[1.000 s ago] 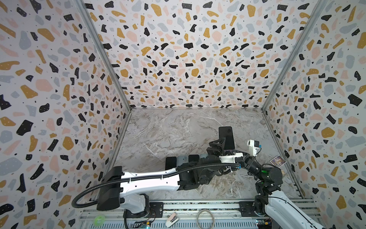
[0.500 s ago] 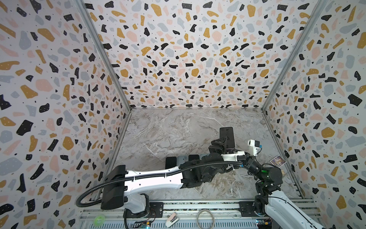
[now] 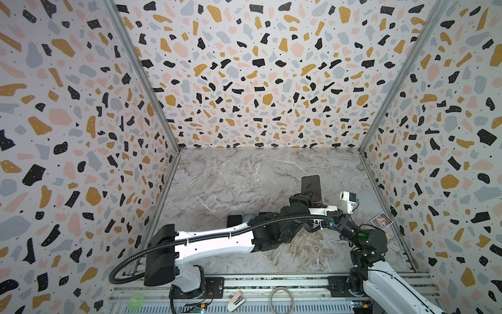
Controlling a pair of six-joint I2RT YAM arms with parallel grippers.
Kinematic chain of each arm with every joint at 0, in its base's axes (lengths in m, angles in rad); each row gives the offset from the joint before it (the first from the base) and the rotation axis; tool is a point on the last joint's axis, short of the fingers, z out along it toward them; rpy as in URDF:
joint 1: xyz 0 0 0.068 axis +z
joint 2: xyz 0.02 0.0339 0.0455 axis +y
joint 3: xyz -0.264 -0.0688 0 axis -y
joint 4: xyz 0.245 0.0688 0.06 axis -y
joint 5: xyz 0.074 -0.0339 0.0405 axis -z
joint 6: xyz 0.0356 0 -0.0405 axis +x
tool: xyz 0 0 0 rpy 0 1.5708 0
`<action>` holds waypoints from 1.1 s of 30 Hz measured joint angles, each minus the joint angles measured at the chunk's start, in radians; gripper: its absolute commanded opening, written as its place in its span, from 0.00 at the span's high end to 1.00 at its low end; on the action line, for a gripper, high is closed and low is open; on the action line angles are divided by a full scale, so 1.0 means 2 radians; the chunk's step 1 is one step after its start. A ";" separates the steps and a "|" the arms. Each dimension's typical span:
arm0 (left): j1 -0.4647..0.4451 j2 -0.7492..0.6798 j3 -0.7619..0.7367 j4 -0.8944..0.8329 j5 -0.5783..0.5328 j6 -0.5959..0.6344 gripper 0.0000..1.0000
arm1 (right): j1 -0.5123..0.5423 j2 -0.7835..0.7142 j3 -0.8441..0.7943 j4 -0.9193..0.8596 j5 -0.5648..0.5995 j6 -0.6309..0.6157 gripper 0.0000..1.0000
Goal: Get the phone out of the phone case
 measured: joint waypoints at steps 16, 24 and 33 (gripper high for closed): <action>0.012 0.002 0.003 -0.016 0.041 -0.027 0.92 | 0.000 -0.019 0.000 -0.022 0.002 0.000 1.00; 0.022 -0.003 0.003 -0.022 0.064 -0.050 1.00 | 0.000 -0.027 0.001 -0.043 0.004 -0.002 1.00; 0.024 -0.008 0.003 -0.027 0.067 -0.060 1.00 | 0.001 -0.028 0.007 -0.052 0.003 -0.006 1.00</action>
